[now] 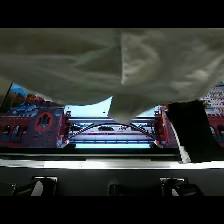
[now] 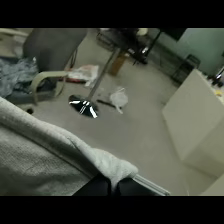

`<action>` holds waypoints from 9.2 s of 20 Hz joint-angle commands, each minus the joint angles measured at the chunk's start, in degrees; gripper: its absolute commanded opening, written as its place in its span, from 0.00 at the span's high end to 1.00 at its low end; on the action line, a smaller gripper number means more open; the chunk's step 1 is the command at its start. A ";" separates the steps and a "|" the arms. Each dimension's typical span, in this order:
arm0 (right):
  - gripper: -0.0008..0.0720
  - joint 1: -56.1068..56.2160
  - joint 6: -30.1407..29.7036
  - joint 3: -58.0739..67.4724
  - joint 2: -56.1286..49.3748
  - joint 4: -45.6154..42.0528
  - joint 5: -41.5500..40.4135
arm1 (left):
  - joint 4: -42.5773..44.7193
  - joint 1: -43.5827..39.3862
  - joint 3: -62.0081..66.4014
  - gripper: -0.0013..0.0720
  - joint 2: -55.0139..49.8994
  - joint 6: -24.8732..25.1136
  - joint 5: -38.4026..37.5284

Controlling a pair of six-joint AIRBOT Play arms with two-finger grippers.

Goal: Fold the shirts.

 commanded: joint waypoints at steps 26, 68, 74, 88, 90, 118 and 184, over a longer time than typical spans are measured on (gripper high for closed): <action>0.93 -3.50 6.19 3.65 -61.96 21.88 -6.25 | -6.51 -2.32 -8.87 0.94 -57.99 11.80 -12.15; 0.31 -21.75 -9.07 -41.77 -33.27 22.51 30.93 | 1.27 7.87 -56.74 0.37 -32.74 16.09 -21.55; 0.30 -21.75 -9.16 -52.09 -29.44 24.35 27.96 | 1.25 7.89 -57.79 0.94 -32.74 15.06 -19.08; 0.93 -21.75 -15.67 -62.93 -25.33 33.92 13.55 | 0.39 7.89 -53.44 0.94 -29.73 16.85 -23.74; 0.93 -21.86 -16.02 -52.85 -21.84 32.13 14.62 | -1.97 7.91 -47.39 0.94 -24.09 16.26 -23.47; 0.93 -17.09 -6.84 10.05 -39.08 22.84 40.89 | -8.57 5.62 2.19 0.94 -29.42 12.83 -33.88; 0.26 -16.11 -9.75 -52.13 -23.34 27.61 26.77 | 4.61 19.93 -47.04 0.94 -42.53 16.81 -24.28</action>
